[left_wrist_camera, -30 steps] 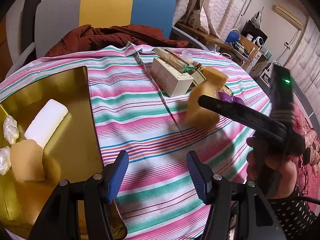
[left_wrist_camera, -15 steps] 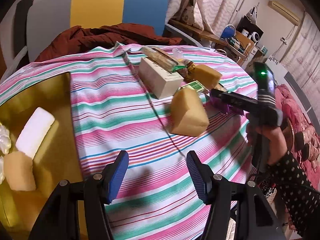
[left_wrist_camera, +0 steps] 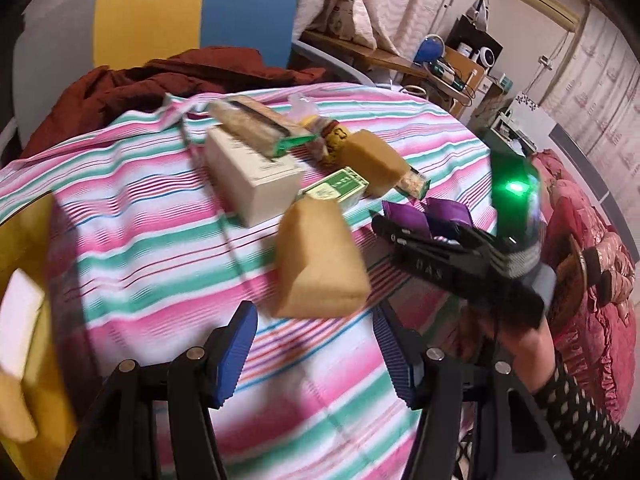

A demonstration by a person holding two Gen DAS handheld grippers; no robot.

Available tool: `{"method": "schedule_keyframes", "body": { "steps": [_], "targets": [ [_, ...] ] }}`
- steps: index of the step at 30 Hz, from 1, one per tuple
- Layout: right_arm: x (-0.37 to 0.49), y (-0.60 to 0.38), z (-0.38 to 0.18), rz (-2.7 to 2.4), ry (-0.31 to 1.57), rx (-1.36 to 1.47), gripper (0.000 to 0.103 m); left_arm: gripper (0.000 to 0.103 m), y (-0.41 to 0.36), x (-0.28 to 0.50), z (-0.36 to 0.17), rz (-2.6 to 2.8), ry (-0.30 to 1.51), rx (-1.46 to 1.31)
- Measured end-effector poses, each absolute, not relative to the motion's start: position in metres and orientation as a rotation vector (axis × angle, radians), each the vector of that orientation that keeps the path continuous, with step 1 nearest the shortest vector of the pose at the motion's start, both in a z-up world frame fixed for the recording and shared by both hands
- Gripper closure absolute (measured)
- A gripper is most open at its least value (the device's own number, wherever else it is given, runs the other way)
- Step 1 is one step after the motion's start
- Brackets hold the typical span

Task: Organize objects
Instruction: 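Grasp a second yellow sponge with the left tool while the right reaches a purple packet, then grasp the purple snack packet with the right tool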

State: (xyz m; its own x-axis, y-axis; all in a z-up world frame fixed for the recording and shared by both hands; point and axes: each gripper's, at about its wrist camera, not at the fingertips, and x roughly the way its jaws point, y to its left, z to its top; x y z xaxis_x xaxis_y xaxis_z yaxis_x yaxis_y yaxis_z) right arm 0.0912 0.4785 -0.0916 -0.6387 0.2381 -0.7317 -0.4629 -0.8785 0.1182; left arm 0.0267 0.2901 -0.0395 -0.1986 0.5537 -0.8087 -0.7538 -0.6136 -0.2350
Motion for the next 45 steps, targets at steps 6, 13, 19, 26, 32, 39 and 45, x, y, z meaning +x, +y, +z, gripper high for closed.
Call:
{"method": "schedule_keyframes", "body": {
  "steps": [6,13,19,26,32,39,45],
  "targets": [
    [0.101,0.477,-0.092,2.463,0.471,-0.989,0.033,0.042,0.323,0.017,-0.056,1.885,0.248,-1.189],
    [0.098,0.476,-0.091,2.458,0.452,-0.983,0.033,0.04,0.335,0.007,-0.081,1.932,0.319,-1.168],
    [0.097,0.475,-0.092,2.453,0.432,-0.983,0.033,0.041,0.322,0.016,-0.085,1.94,0.281,-1.075],
    [0.105,0.472,-0.089,2.46,0.453,-0.933,0.039,0.047,0.309,0.025,-0.086,1.954,0.258,-0.995],
    [0.11,0.454,-0.087,2.483,0.448,-0.925,0.04,0.05,0.302,0.028,-0.087,1.955,0.232,-0.975],
    [0.123,0.434,-0.086,2.487,0.52,-0.92,0.046,0.051,0.294,0.032,-0.088,1.941,0.232,-0.963],
    [0.133,0.416,-0.079,2.491,0.523,-0.934,0.046,0.051,0.285,0.035,-0.089,1.932,0.228,-0.956]
  ]
}}
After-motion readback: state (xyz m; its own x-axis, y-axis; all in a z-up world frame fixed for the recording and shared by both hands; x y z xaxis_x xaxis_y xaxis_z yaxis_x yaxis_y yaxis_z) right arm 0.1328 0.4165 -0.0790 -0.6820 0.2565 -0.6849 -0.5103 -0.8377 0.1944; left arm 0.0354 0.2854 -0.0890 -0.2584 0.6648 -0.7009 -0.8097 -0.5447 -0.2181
